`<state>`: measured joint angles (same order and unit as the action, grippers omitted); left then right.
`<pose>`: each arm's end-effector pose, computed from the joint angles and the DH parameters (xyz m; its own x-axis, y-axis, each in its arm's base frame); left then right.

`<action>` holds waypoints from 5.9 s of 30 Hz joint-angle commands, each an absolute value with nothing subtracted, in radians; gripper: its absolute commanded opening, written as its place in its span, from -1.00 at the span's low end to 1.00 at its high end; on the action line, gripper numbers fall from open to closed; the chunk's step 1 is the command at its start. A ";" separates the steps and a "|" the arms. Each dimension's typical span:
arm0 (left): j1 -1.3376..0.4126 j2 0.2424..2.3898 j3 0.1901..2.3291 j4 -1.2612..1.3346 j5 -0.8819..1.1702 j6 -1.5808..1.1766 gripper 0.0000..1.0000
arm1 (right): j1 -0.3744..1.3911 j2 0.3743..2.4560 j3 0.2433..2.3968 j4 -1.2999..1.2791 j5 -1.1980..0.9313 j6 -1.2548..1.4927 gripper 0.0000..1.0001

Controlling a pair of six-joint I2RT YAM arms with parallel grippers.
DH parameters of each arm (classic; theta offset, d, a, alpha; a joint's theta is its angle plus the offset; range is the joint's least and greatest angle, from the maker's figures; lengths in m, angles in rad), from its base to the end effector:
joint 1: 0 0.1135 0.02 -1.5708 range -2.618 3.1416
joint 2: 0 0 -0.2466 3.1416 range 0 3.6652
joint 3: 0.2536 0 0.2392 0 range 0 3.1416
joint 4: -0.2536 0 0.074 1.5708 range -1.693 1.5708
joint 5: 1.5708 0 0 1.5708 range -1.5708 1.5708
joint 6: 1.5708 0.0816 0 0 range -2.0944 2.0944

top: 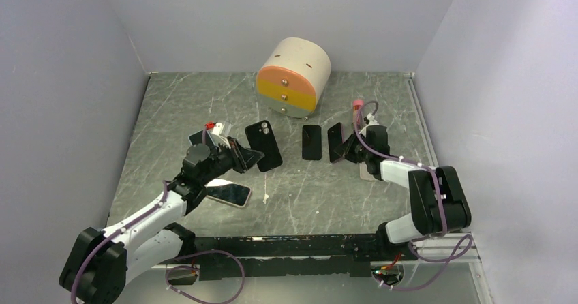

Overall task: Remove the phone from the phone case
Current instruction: Place the phone at the center of the board.

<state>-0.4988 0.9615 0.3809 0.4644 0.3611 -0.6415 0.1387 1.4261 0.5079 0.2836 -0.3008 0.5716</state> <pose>0.2099 -0.1472 0.2215 -0.5338 -0.3467 -0.7713 0.5445 0.5569 -0.6272 0.2889 0.0647 0.1199 -0.6931 0.4250 -0.5823 0.0079 0.8122 0.5834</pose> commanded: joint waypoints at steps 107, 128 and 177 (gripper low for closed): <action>-0.495 0.876 0.350 0.491 0.331 -0.611 -0.95 | 0.255 1.757 0.853 0.203 -0.398 0.410 0.26; -0.495 0.886 0.353 0.499 0.346 -0.627 -0.95 | 0.411 1.653 0.790 0.272 -0.294 0.515 0.28; -0.494 0.901 0.356 0.502 0.339 -0.631 -0.95 | 0.394 1.848 0.948 0.415 -0.404 0.396 0.61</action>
